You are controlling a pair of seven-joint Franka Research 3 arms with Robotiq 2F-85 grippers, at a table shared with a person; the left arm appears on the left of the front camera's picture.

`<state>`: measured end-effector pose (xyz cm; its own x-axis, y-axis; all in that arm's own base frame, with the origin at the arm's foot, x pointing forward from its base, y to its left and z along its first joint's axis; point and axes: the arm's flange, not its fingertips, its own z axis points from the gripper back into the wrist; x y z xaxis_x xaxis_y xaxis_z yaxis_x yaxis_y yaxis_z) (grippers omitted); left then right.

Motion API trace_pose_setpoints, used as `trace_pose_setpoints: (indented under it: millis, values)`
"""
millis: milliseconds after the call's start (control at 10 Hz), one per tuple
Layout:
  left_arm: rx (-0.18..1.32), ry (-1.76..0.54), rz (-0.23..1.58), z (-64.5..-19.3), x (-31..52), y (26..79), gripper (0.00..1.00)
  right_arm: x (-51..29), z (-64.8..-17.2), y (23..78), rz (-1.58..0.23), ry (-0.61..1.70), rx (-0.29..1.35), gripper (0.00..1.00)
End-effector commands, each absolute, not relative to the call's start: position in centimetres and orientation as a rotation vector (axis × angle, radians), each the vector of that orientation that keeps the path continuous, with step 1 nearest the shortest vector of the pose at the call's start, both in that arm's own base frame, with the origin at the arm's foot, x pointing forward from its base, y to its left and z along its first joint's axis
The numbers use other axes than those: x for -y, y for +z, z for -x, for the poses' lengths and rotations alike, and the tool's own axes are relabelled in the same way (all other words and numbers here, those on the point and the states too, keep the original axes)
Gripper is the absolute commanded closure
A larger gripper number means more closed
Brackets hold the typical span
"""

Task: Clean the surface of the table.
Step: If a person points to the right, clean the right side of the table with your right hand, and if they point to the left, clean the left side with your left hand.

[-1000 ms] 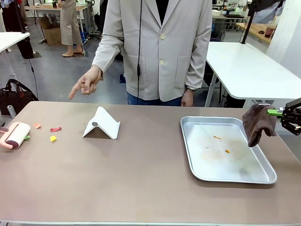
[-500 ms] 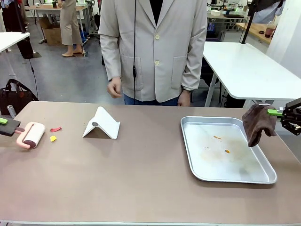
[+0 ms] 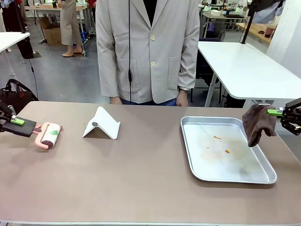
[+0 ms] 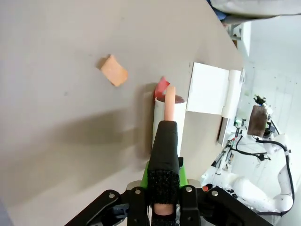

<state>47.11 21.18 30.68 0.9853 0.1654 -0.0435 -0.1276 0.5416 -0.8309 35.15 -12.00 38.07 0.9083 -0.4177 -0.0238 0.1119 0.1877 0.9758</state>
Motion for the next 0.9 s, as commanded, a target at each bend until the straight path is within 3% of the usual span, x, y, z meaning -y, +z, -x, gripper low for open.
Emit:
trace_pose_setpoints:
  millis: [0,400,800]
  values:
    - [-0.003,0.144,0.950,-45.9,-18.8,29.9,0.78,12.0,-34.9,38.5,-1.340,-0.373,0.267,1.00]
    - [0.000,0.107,0.977,-46.3,-16.2,29.9,0.78,12.0,-34.9,38.5,-1.340,-0.373,0.267,1.00]
    - [0.082,0.107,1.116,-46.6,-17.8,32.5,0.78,12.0,-34.9,38.5,-1.340,-0.373,0.267,1.00]
